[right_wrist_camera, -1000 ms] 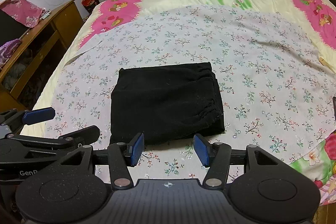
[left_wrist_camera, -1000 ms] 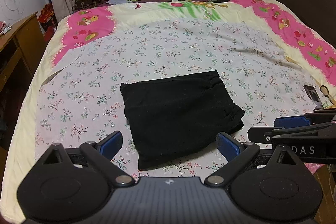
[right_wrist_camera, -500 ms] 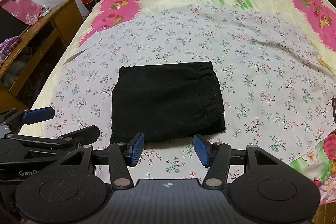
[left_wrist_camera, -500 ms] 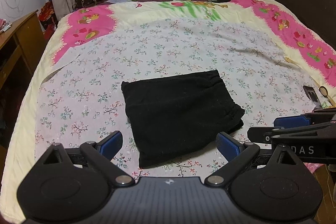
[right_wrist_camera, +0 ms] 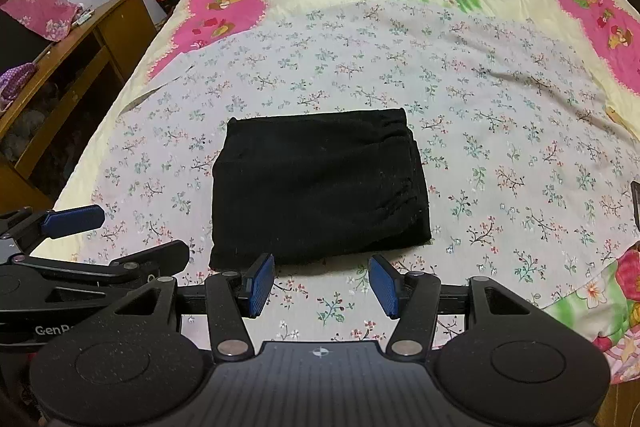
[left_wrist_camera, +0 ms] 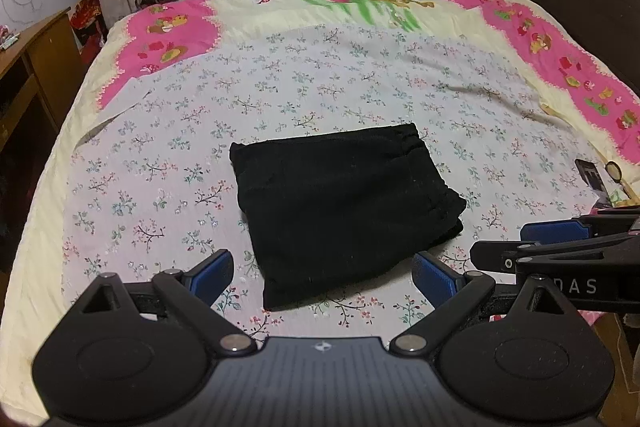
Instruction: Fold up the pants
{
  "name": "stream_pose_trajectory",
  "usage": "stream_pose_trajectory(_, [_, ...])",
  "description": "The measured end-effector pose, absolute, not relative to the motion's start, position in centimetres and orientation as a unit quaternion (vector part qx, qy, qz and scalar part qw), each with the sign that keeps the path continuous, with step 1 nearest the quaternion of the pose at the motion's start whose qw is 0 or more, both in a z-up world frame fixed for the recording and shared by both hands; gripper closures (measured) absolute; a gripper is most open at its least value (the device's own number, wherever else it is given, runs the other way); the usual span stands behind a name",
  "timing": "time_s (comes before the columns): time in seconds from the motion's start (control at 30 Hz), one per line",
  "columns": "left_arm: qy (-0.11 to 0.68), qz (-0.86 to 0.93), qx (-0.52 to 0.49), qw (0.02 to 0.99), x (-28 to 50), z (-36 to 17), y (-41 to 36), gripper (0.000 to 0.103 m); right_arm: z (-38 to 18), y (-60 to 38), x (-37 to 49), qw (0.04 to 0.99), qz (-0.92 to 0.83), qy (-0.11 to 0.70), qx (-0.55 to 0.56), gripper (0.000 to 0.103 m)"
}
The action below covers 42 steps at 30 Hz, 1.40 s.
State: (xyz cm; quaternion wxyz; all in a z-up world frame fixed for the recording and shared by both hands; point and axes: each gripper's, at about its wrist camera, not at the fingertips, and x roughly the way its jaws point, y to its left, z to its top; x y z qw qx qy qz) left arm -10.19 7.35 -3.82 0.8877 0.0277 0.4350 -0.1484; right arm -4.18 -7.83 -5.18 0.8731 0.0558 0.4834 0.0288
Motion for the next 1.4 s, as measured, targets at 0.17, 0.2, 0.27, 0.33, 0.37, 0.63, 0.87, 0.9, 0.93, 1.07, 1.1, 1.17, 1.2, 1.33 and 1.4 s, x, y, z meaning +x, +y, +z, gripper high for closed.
stream_pose_trajectory(0.17, [0.44,-0.149,0.027,0.885,-10.1,-4.0,7.4,0.0,-5.4,-7.7,-4.1,0.871,0.027,0.488,0.055,0.065])
stream_pose_trajectory(0.2, [0.441,-0.149,0.027,0.885,-10.1,-4.0,7.4,0.0,-5.5,-7.7,-4.1,0.87,0.027,0.489,0.056,0.065])
stream_pose_trajectory(0.27, [0.444,-0.149,0.028,0.883,-10.1,-4.2,7.4,0.0,-5.6,-7.7,-4.1,0.868,0.026,0.492,0.056,0.065])
stream_pose_trajectory(0.33, [0.447,-0.15,0.028,0.882,-10.1,-4.3,7.4,0.0,-5.7,-7.7,-4.1,0.867,0.026,0.495,0.057,0.065])
stream_pose_trajectory(0.37, [0.448,-0.15,0.028,0.881,-10.1,-4.3,7.4,0.0,-5.8,-7.6,-4.2,0.866,0.025,0.496,0.057,0.065])
stream_pose_trajectory(0.63, [0.457,-0.148,0.027,0.877,-10.1,-4.6,7.6,0.0,-6.0,-7.5,-4.1,0.861,0.027,0.504,0.057,0.065])
stream_pose_trajectory(0.87, [0.462,-0.145,0.025,0.874,-10.2,-4.8,7.8,0.0,-6.2,-7.3,-4.1,0.859,0.028,0.509,0.055,0.065])
stream_pose_trajectory(0.9, [0.464,-0.145,0.024,0.873,-10.2,-4.8,7.9,0.0,-6.2,-7.3,-4.1,0.858,0.028,0.509,0.055,0.065])
stream_pose_trajectory(0.93, [0.466,-0.145,0.022,0.872,-10.2,-4.9,8.0,0.0,-6.2,-7.3,-4.1,0.858,0.029,0.509,0.054,0.065])
stream_pose_trajectory(1.07, [0.468,-0.145,0.018,0.871,-10.2,-4.9,8.1,0.0,-6.2,-7.2,-4.0,0.858,0.03,0.51,0.054,0.065])
stream_pose_trajectory(1.1, [0.468,-0.144,0.018,0.872,-10.3,-5.0,8.1,0.0,-6.2,-7.2,-4.0,0.858,0.03,0.51,0.054,0.065])
stream_pose_trajectory(1.17, [0.469,-0.143,0.019,0.871,-10.3,-5.0,8.1,0.0,-6.3,-7.3,-4.0,0.857,0.031,0.512,0.054,0.065])
stream_pose_trajectory(1.2, [0.47,-0.143,0.019,0.871,-10.3,-5.0,8.1,0.0,-6.4,-7.3,-4.0,0.857,0.031,0.512,0.054,0.065])
stream_pose_trajectory(1.33, [0.471,-0.142,0.019,0.871,-10.3,-5.0,8.1,0.0,-6.4,-7.2,-4.0,0.856,0.032,0.513,0.054,0.065])
stream_pose_trajectory(1.4, [0.471,-0.142,0.019,0.87,-10.3,-4.9,8.1,0.0,-6.4,-7.3,-4.1,0.856,0.032,0.513,0.054,0.065])
